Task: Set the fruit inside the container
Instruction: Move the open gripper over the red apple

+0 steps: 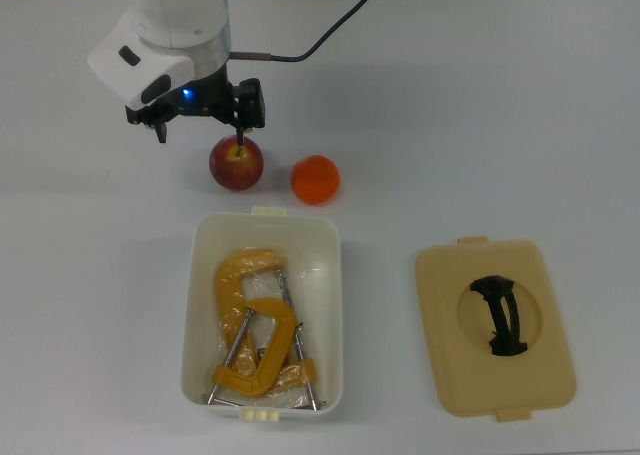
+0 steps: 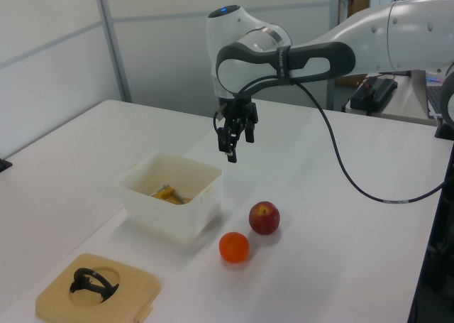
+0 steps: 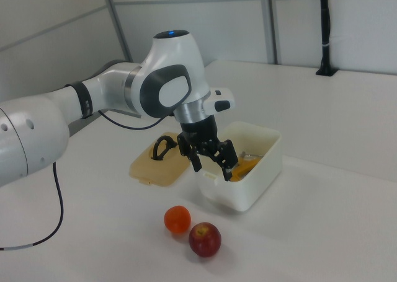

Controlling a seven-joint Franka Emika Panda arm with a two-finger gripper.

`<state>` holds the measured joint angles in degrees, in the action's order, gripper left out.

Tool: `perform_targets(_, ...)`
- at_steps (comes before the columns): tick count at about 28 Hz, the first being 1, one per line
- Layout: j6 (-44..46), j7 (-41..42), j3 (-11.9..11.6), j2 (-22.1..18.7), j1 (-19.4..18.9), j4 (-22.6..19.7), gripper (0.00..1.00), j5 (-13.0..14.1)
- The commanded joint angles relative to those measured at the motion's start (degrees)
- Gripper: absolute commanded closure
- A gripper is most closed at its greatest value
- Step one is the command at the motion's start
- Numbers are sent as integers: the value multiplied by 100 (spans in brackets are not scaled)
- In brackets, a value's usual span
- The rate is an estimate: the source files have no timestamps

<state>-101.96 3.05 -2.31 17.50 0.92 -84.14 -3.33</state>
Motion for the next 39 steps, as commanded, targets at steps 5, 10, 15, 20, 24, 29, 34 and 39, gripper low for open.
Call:
perform_targets(5,141,161,-94,-475,5,-358,0,-71)
perform_targets(10,106,152,-103,-870,22,-718,0,-71)
perform_targets(15,97,170,-103,-1108,40,-981,0,-71)
perform_targets(20,62,573,-103,-1556,40,-1561,0,-71)
perform_targets(24,-429,600,-85,-1732,14,-2079,0,-71)
perform_targets(29,-1475,565,-59,-1706,-4,-2669,0,-62)
perform_targets(34,-1950,583,-50,-1531,-13,-2924,0,-62)
perform_targets(39,-2389,591,-32,-1197,-39,-3012,0,-62)
